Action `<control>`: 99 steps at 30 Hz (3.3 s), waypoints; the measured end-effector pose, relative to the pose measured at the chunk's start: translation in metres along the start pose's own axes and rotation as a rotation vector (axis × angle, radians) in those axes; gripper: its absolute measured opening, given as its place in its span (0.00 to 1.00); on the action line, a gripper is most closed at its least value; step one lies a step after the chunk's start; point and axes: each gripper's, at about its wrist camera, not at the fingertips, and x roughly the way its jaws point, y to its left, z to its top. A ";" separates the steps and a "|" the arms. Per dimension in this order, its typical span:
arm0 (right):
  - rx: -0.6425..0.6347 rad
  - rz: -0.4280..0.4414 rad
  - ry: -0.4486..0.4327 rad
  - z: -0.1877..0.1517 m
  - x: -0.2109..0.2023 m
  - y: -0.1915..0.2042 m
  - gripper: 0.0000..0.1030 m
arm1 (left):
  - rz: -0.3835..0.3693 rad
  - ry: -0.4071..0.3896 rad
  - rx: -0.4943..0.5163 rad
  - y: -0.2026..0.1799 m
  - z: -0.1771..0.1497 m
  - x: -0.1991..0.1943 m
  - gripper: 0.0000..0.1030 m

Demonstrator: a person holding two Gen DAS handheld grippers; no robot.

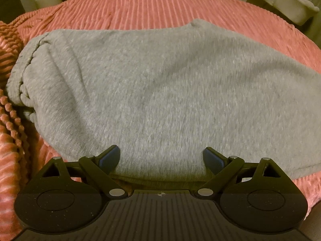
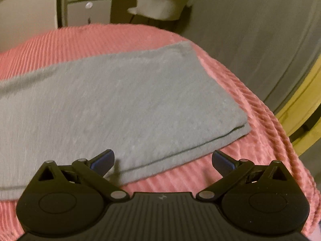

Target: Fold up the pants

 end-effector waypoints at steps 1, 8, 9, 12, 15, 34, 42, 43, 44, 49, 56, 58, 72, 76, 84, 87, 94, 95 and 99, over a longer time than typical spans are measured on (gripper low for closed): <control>0.006 -0.009 -0.010 0.004 0.003 -0.005 0.95 | -0.002 0.001 0.000 0.001 0.000 0.001 0.93; 0.234 0.039 0.015 0.039 0.034 -0.070 0.56 | 0.009 0.010 0.011 -0.001 0.000 0.005 0.94; 0.301 0.052 0.025 0.042 0.039 -0.084 0.51 | 0.013 0.011 0.014 -0.002 0.000 0.006 0.94; 0.456 0.105 0.064 0.046 0.056 -0.121 0.42 | 0.021 0.011 0.022 -0.004 0.001 0.008 0.95; 0.533 0.146 0.081 0.041 0.064 -0.142 0.40 | 0.025 0.012 0.029 -0.004 0.001 0.010 0.96; 0.611 0.182 0.069 0.028 0.076 -0.158 0.10 | 0.033 0.019 0.049 -0.007 0.000 0.012 0.98; 0.615 0.186 0.087 0.030 0.093 -0.148 0.10 | 0.044 0.023 0.066 -0.007 0.001 0.014 0.99; 0.597 0.166 0.083 0.031 0.092 -0.146 0.08 | 0.046 0.023 0.068 -0.008 0.001 0.015 0.99; 0.562 0.128 0.076 0.033 0.089 -0.141 0.03 | 0.049 0.025 0.069 -0.008 0.001 0.015 0.99; 0.452 0.073 -0.019 0.046 0.059 -0.141 0.02 | 0.062 0.031 0.084 -0.011 0.001 0.013 0.99; 0.303 -0.018 -0.062 0.044 0.047 -0.139 0.02 | 0.082 0.004 0.136 -0.029 -0.005 -0.004 0.99; 0.298 -0.052 -0.011 0.034 0.066 -0.138 0.02 | 0.047 -0.009 0.150 -0.032 -0.008 -0.008 0.99; 0.152 -0.040 -0.167 0.056 0.011 -0.082 0.63 | 0.016 -0.016 0.158 -0.038 -0.015 -0.002 0.98; -0.054 0.004 -0.086 0.040 0.028 -0.025 0.63 | 0.012 -0.011 0.198 -0.042 -0.018 -0.004 0.98; -0.188 -0.131 0.011 0.013 0.033 -0.004 0.86 | -0.054 -0.005 0.114 -0.024 -0.021 -0.012 0.98; -0.106 -0.120 0.012 0.016 0.015 -0.022 0.87 | -0.056 -0.013 0.116 -0.026 -0.020 -0.012 0.98; 0.095 -0.001 -0.055 0.015 -0.032 -0.016 1.00 | -0.099 -0.026 0.087 -0.019 -0.023 -0.016 0.98; 0.100 0.003 -0.058 0.016 -0.034 -0.008 1.00 | -0.105 -0.027 0.075 -0.017 -0.022 -0.016 0.98; 0.124 0.076 -0.058 0.017 -0.039 0.032 1.00 | -0.120 -0.027 0.032 -0.010 -0.022 -0.017 0.98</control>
